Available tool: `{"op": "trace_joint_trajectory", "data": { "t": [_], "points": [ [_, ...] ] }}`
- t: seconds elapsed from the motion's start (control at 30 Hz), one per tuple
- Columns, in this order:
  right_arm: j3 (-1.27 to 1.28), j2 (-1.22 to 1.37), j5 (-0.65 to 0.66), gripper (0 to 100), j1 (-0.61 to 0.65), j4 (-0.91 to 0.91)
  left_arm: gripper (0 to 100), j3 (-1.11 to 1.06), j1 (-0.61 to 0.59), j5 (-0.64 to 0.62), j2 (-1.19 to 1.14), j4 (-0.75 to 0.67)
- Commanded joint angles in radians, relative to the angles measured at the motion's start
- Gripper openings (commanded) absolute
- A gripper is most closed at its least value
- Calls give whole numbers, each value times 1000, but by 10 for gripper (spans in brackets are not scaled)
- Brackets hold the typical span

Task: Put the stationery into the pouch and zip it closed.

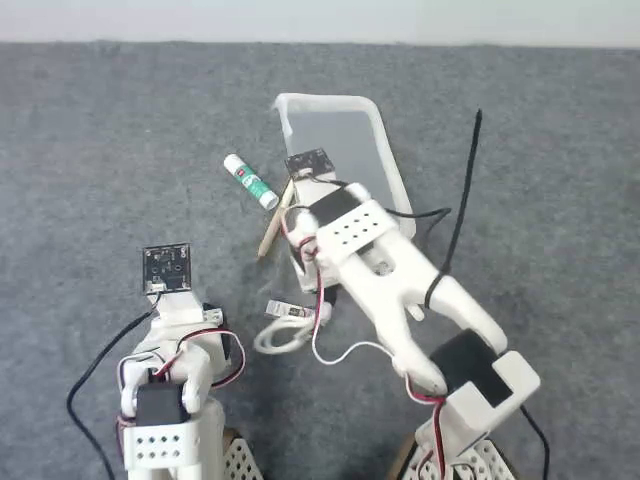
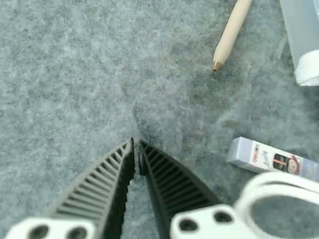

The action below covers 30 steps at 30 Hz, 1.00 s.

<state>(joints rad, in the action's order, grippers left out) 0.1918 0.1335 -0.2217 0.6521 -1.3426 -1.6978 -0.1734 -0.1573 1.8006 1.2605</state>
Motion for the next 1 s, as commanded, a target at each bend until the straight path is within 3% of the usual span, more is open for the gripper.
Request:
{"op": "trace_joint_trajectory", "data": {
  "t": [0.0,0.2,0.67,0.97],
  "points": [
    [14,-82,104,6,-25,-2,11,13,-3,-3,29,8],
    [35,-87,163,6,-31,-12,11,13,-3,-3,29,8],
    [37,-111,163,6,-25,-47,11,13,-3,-3,29,8],
    [239,-300,166,6,-31,133,11,13,-3,-3,29,8]
  ]
}}
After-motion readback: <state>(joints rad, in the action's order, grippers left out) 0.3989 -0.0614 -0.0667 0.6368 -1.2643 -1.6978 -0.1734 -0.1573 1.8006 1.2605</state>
